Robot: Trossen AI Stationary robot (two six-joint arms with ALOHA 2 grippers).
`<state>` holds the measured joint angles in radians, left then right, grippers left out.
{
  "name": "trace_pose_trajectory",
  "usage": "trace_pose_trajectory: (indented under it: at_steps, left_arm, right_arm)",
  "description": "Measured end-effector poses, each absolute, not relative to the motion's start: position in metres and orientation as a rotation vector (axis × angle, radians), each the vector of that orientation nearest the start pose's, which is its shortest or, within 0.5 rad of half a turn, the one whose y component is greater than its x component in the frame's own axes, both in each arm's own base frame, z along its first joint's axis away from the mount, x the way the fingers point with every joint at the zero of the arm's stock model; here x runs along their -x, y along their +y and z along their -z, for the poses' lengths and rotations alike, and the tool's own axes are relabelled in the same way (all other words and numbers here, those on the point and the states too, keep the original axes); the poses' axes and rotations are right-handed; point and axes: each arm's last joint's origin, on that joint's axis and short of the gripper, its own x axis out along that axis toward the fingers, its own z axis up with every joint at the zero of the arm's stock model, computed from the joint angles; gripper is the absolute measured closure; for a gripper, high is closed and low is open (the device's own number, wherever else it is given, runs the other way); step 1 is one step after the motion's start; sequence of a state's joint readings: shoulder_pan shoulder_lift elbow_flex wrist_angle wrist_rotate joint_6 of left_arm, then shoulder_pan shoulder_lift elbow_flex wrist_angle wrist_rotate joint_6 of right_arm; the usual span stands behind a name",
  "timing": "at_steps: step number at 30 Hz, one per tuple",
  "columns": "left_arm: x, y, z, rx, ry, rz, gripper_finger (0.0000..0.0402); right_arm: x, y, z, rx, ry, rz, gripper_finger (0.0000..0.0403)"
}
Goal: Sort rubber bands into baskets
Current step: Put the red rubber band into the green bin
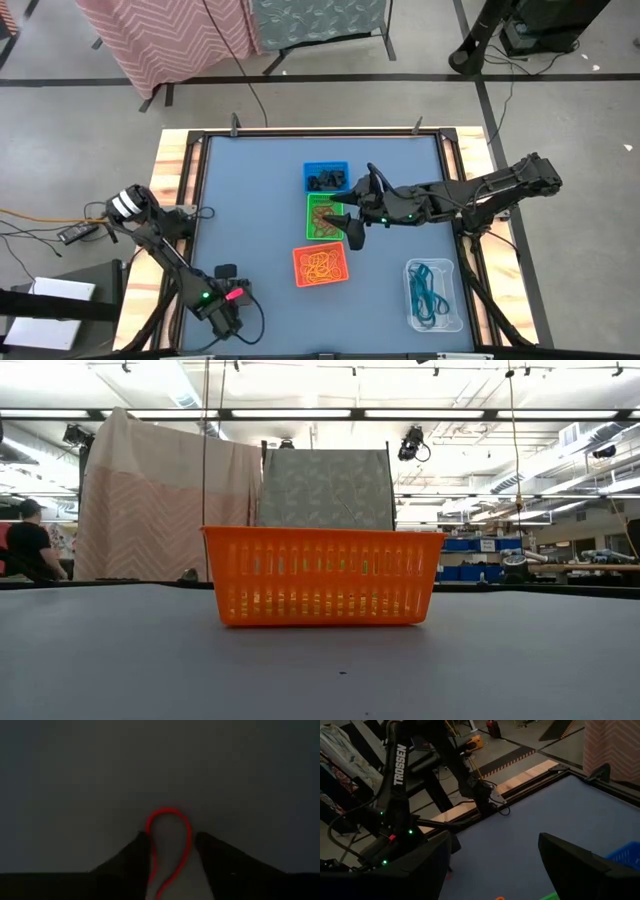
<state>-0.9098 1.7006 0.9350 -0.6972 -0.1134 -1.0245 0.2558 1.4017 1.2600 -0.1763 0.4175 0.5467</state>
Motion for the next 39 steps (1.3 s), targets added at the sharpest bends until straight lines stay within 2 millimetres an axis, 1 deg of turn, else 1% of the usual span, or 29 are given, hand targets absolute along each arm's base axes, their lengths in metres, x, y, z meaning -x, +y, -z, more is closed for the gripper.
trace_pose_trajectory:
  at_steps: [2,5,6,7,9,11,13,15,17,20,22,24,27,31,35,39]
  left_arm:
    - [-0.178,-0.219,-0.142,0.139,1.424,-0.063,0.0266]
    - [-0.184,-0.216,-0.139,0.182,1.434,-0.028,0.0361]
    - [-0.187,-0.215,-0.139,0.199,1.438,-0.021,0.0381]
    - [-0.190,-0.213,-0.141,0.215,1.438,-0.024,0.0388]
    - [-0.197,-0.209,-0.147,0.229,1.435,-0.034,0.0395]
    - [-0.205,-0.200,-0.158,0.206,1.379,-0.070,0.0398]
    - [-0.211,-0.189,-0.181,0.192,1.296,-0.106,0.0399]
    - [-0.213,-0.175,-0.205,0.171,1.230,-0.144,0.0399]
    - [-0.212,-0.156,-0.230,0.139,1.159,-0.215,0.0400]
    - [-0.212,-0.126,-0.270,0.132,0.966,-0.326,0.0400]
    - [-0.210,-0.105,-0.288,0.122,0.874,-0.390,0.0400]
    - [-0.214,-0.086,-0.302,0.135,0.776,-0.428,0.0400]
    - [-0.225,-0.059,-0.316,0.119,0.663,-0.477,0.0401]
    - [-0.255,-0.034,-0.326,0.110,0.502,-0.495,0.0401]
    - [-0.291,-0.009,-0.329,0.113,0.325,-0.507,0.0401]
    - [-0.318,0.015,-0.329,0.161,0.155,-0.500,0.0401]
  right_arm:
    - [-0.309,0.069,-0.359,-0.435,0.250,0.238,0.0092]
    - [-0.309,0.069,-0.359,-0.434,0.253,0.238,0.0092]
    - [-0.309,0.069,-0.359,-0.434,0.253,0.239,0.0092]
    - [-0.309,0.069,-0.359,-0.432,0.254,0.238,0.0092]
    - [-0.309,0.069,-0.358,-0.429,0.255,0.238,0.0092]
    - [-0.308,0.069,-0.358,-0.428,0.258,0.239,0.0092]
    - [-0.309,0.069,-0.358,-0.428,0.256,0.239,0.0092]
    - [-0.309,0.069,-0.360,-0.435,0.237,0.233,0.0092]
    - [-0.309,0.069,-0.364,-0.447,0.203,0.222,0.0092]
    - [-0.307,0.069,-0.375,-0.470,0.136,0.166,0.0092]
    - [-0.305,0.070,-0.382,-0.473,0.094,0.134,0.0092]
    - [-0.302,0.071,-0.389,-0.471,0.041,0.116,0.0092]
    - [-0.295,0.071,-0.400,-0.457,-0.019,0.093,0.0092]
    - [-0.285,0.070,-0.411,-0.429,-0.064,0.092,0.0092]
    - [-0.279,0.067,-0.417,-0.413,-0.091,0.131,0.0092]
    - [-0.277,0.066,-0.418,-0.414,-0.101,0.149,0.0092]
